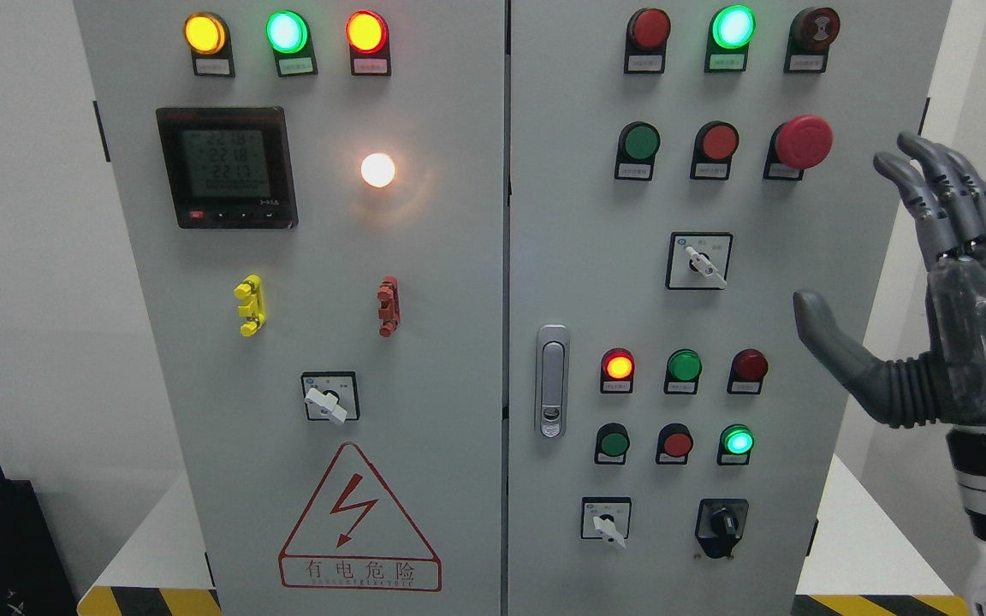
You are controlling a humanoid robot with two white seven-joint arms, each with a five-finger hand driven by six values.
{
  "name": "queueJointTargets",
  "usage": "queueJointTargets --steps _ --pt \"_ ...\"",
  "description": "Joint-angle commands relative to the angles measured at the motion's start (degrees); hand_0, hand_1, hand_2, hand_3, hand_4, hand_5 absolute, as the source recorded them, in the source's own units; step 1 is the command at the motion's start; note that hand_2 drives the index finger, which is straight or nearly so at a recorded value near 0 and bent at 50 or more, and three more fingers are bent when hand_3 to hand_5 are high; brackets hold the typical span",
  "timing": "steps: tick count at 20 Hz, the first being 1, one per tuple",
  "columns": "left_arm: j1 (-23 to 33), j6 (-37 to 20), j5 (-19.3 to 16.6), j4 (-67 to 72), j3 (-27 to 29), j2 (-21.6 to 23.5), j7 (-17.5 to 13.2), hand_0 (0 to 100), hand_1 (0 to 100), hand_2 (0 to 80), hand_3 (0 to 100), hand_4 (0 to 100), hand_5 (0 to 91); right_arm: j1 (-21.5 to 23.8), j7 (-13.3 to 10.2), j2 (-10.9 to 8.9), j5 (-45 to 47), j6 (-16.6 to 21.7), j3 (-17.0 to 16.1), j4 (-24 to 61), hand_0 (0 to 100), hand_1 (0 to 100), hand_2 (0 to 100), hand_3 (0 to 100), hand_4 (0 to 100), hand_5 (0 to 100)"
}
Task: Rotate and turn off gray switch
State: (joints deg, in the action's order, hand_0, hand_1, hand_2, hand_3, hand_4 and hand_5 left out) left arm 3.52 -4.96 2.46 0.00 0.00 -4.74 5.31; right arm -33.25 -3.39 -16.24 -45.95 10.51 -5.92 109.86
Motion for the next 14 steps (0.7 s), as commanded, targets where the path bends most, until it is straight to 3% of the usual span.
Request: queueJointTargets --steps 1,14 --pt "0.00 -0.05 0.00 0.79 -0.09 0.00 -0.04 12 39 0.0 0 0 0.0 -0.06 -0.04 -0.19 0.07 -0.06 0.12 0.01 32 32 5 8 0 0" --pt "0.00 -0.05 0.00 0.79 -0.09 0.00 0.05 12 39 0.0 0 0 0.0 -0.14 0.14 0.07 0.16 0.03 -0.06 0.01 32 32 7 10 0 0"
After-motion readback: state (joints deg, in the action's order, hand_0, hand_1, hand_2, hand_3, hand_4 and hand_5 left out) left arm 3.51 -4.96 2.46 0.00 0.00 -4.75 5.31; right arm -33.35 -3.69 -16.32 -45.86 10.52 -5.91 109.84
